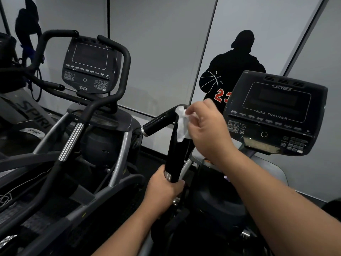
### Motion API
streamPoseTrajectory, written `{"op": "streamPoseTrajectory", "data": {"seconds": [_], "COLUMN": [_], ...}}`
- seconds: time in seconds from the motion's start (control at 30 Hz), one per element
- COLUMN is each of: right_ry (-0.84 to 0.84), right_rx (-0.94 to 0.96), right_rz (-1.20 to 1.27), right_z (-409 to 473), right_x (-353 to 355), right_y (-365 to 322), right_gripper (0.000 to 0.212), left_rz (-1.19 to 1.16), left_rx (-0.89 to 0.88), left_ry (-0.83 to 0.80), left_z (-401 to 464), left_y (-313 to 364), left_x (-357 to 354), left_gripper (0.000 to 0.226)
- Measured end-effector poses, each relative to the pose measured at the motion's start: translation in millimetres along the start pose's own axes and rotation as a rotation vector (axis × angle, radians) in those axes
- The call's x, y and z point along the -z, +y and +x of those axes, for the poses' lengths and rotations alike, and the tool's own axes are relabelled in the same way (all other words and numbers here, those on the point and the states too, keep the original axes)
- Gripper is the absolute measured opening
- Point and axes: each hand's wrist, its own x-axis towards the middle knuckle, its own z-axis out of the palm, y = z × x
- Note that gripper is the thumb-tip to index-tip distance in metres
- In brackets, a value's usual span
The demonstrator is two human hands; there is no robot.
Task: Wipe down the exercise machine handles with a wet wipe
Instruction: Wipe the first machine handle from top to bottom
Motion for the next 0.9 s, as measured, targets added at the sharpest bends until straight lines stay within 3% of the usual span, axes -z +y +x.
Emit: {"op": "streamPoseTrajectory", "data": {"seconds": [0.2, 0.3, 0.37, 0.47, 0.6, 0.7, 0.77, 0.9], "right_ry": [0.062, -0.027, -0.082, -0.119, 0.094, 0.026, -0.001, 0.138], "right_rx": [-0.012, -0.056, -0.076, -0.011, -0.045, -0.081, -0.069, 0.028], "right_rz": [0.084, 0.131, 0.130, 0.061, 0.115, 0.136, 0.109, 0.104], "right_z": [-66.8, -111.9, -123.0, -108.7, -49.8, -16.3, -21.0, -72.1], "right_x": [-26.1, -45.1, -47.6, -32.5, -4.7, 1.2, -6.2, -27.9], "right_y": [-2.0, -1.7, 1.8, 3.0, 0.5, -1.4, -0.4, 0.5], "right_gripper": [0.017, 0.022, 0.027, 0.019, 0.018, 0.024, 0.023, 0.017], "left_rz": [-0.058, -0.117, -0.127, -0.075, -0.027, -0.007, -0.018, -0.066], "left_rx": [-0.005, 0.025, 0.031, 0.007, -0.012, -0.018, -0.018, -0.003], "left_ry": [-0.017, -0.033, -0.045, -0.063, -0.032, -0.036, -0.047, -0.053], "left_z": [0.9, -0.2, -0.9, -0.9, 1.9, 2.7, 1.7, 3.5], "left_y": [-0.2, 1.7, 2.7, 1.4, -0.7, -1.8, -1.5, -3.9], "left_x": [-0.9, -0.9, -0.5, -0.4, 0.2, 0.6, 1.6, 0.0], "left_gripper": [0.022, 0.034, 0.028, 0.026, 0.021, 0.023, 0.027, 0.021]}}
